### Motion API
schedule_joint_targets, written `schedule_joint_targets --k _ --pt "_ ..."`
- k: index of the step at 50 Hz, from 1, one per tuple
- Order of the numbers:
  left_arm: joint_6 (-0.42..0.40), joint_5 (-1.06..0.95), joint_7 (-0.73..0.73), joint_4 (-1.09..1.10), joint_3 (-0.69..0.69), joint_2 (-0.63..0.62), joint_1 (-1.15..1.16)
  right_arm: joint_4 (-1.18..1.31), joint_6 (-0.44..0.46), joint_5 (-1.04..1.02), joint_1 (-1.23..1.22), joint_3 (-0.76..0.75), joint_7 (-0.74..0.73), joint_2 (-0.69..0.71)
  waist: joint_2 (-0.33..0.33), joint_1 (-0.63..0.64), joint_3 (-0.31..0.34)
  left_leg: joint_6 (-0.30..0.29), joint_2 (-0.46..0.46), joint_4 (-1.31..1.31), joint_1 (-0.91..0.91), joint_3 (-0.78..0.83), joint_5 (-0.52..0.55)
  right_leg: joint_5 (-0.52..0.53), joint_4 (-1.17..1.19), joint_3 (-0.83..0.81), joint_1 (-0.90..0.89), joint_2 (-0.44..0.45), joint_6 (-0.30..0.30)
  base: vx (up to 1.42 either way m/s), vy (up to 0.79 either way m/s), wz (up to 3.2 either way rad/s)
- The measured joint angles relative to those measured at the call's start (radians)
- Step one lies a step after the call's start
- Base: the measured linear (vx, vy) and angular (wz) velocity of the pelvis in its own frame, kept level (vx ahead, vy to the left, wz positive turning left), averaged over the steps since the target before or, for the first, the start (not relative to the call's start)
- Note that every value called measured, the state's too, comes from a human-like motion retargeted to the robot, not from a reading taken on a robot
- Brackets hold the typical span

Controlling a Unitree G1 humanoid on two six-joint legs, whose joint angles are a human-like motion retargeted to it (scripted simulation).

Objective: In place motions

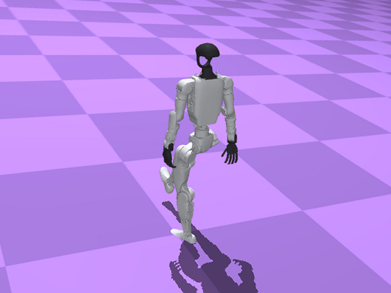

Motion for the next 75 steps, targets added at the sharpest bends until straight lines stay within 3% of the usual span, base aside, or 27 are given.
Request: schedule_joint_targets --k 9,12,13,15,18,22,27,32,40,43,47,55,65,70,75 --pt "0.001 0.032 -0.004 0.079 0.028 -0.011 0.047 -0.002 0.002 -0.011 0.019 -0.002 -0.012 0.006 0.021 0.077 -0.069 -0.023 0.017 -0.008 -0.023 0.061 -0.013 0.106 0.192 0.056 0.301 0.033 0.049 0.06 0.07 -0.36" --pt "0.005 0.046 0.004 0.135 0.052 -0.013 0.078 0.003 0.009 -0.004 0.018 -0.007 -0.021 0.012 0.059 0.008 -0.108 -0.036 0.036 0.007 -0.065 -0.021 -0.012 0.129 0.191 -0.065 0.476 0.048 0.055 0.13 0.07 1.08" --pt "0.007 0.048 0.005 0.15 0.065 -0.013 0.089 0.005 0.014 -0.003 0.014 -0.003 -0.027 0.012 0.06 0.0 -0.121 -0.039 0.034 0.015 -0.078 -0.029 -0.014 0.064 0.177 -0.11 0.532 0.057 0.039 0.13 0.05 0.17" --pt "0.011 0.05 0.005 0.172 0.091 -0.008 0.114 0.009 0.018 -0.005 0.003 0.009 -0.034 0.014 0.02 0.073 -0.155 -0.043 0.01 0.039 -0.088 0.053 -0.037 -0.008 0.063 -0.207 0.619 0.046 -0.03 0.13 0.05 -1.32" --pt "0.026 0.041 0.007 0.2 0.106 -0.002 0.123 0.005 0.028 -0.021 -0.02 0.004 -0.022 0.019 -0.054 0.195 -0.177 -0.039 -0.029 0.069 -0.093 0.165 -0.05 0.065 -0.013 0.038 0.584 0.03 0.013 0.01 0.07 -1.52" --pt "0.011 -0.036 0.029 0.186 0.131 -0.028 0.112 -0.06 0.025 -0.047 -0.077 0.026 -0.001 0.023 -0.055 0.157 -0.115 -0.043 -0.023 0.059 -0.064 0.145 -0.033 0.098 -0.054 -0.042 0.616 0.047 0.002 -0.16 0.03 0.01" --pt "0.02 -0.013 0.005 0.156 0.129 -0.037 0.109 -0.142 -0.025 -0.063 -0.082 0.067 -0.003 0.033 -0.023 0.052 -0.129 -0.059 -0.002 0.04 -0.073 0.094 -0.029 0.097 -0.065 -0.044 0.61 0.081 -0.013 0.0 0.01 0.54" --pt "0.012 0.013 0.024 0.093 0.056 -0.032 0.079 -0.134 -0.034 -0.011 -0.067 0.051 0.005 0.044 -0.042 0.097 -0.128 -0.078 0.003 0.024 -0.055 0.101 -0.028 0.096 -0.067 -0.036 0.619 0.083 -0.021 0.02 0.0 -0.02" --pt "0.001 0.009 0.026 0.048 0.048 -0.023 0.069 -0.057 -0.006 -0.074 -0.047 0.06 -0.003 0.035 -0.029 0.088 -0.137 -0.1 0.031 0.124 -0.1 0.112 -0.047 0.079 -0.038 0.004 0.604 0.094 -0.039 0.03 0.02 -0.03" --pt "0.004 0.017 0.025 0.048 0.047 -0.012 0.076 -0.026 0.007 -0.075 -0.034 0.052 -0.017 0.027 -0.041 0.096 -0.143 -0.085 0.04 0.282 -0.183 0.14 -0.01 0.072 -0.018 0.037 0.583 0.073 -0.042 0.02 0.06 -0.05" --pt "0.006 0.023 0.028 0.041 0.053 -0.002 0.086 0.017 0.027 -0.037 -0.032 0.037 -0.012 0.009 -0.068 0.093 -0.127 -0.012 0.047 0.517 -0.334 0.169 0.033 0.065 0.008 0.042 0.571 0.031 -0.045 -0.04 0.08 0.24" --pt "0.006 0.015 0.009 0.049 0.096 -0.009 0.137 0.034 0.042 -0.026 -0.047 0.046 -0.02 -0.022 -0.057 0.184 -0.015 -0.101 0.022 0.203 -0.599 0.131 0.019 0.072 -0.007 0.071 0.652 0.084 -0.091 -0.05 0.06 -0.27" --pt "0.007 0.022 -0.002 0.125 0.16 -0.041 0.218 -0.02 0.019 -0.051 -0.079 0.071 -0.02 -0.011 -0.203 0.394 0.059 -0.136 0.166 0.095 -1.06 0.086 0.013 0.04 0.125 0.284 0.609 -0.039 -0.094 -0.01 0.01 -0.86" --pt "0.011 0.021 -0.011 0.136 0.166 -0.041 0.235 -0.069 0.0 -0.035 -0.085 0.084 -0.001 0.007 -0.253 0.431 0.095 -0.14 0.198 0.08 -1.129 0.066 0.025 0.006 0.197 0.372 0.589 -0.055 -0.103 -0.01 -0.04 -0.31" --pt "0.016 0.013 -0.014 0.104 0.165 -0.033 0.222 -0.098 -0.012 -0.049 -0.092 0.101 0.012 0.017 -0.234 0.412 0.089 -0.147 0.185 0.076 -1.066 0.082 0.031 0.006 0.183 0.36 0.595 -0.035 -0.095 -0.03 -0.05 0.22"
